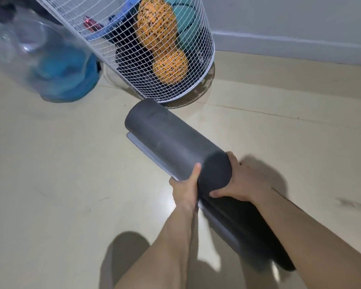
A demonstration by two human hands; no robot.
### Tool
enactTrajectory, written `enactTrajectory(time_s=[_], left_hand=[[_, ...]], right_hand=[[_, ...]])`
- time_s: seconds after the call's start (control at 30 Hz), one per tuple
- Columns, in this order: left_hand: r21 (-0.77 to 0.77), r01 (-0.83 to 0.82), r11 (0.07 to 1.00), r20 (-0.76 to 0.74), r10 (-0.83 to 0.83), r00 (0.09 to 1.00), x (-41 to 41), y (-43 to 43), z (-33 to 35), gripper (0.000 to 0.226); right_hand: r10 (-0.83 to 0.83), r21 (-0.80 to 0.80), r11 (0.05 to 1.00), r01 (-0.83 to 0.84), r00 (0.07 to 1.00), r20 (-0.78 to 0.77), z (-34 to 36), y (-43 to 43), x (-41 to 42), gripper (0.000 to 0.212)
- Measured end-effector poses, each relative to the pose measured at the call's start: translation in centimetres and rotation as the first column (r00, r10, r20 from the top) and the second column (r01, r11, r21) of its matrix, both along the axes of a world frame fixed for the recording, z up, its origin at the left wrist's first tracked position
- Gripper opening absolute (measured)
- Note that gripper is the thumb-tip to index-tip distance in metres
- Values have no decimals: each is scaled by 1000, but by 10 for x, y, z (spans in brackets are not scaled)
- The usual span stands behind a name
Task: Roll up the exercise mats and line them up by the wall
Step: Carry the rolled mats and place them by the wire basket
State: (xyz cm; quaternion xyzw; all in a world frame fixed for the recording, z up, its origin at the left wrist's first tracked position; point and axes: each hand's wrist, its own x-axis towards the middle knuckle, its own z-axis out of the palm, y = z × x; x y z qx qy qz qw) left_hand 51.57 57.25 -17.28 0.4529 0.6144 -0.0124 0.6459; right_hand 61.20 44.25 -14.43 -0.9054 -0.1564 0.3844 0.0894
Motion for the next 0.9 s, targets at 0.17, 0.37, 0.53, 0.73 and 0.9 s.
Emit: enactTrajectory(time_s=[0.17, 0.37, 0.53, 0.73, 0.9], left_hand=[[89, 150, 985, -78, -143, 987, -25, -13, 24, 81], [237, 503, 831, -270, -441, 856, -54, -33, 104, 72], [273, 692, 668, -274, -635, 722, -27, -90, 212, 80], [282, 814, 507, -233, -787, 571, 48, -201, 332, 71], [354, 872, 337, -199, -884, 422, 125, -323, 406, 78]], right_hand=[[-140, 15, 990, 139, 987, 74, 3, 2, -55, 138], [-465, 106, 877, 469, 883, -61, 60, -37, -132, 144], [-700, 176, 689, 703, 708, -88, 163, -99, -136, 142], [-830, 298, 523, 798, 557, -34, 284, -212, -92, 132], [-895, 334, 415, 846, 446, -17, 358, -332, -32, 138]])
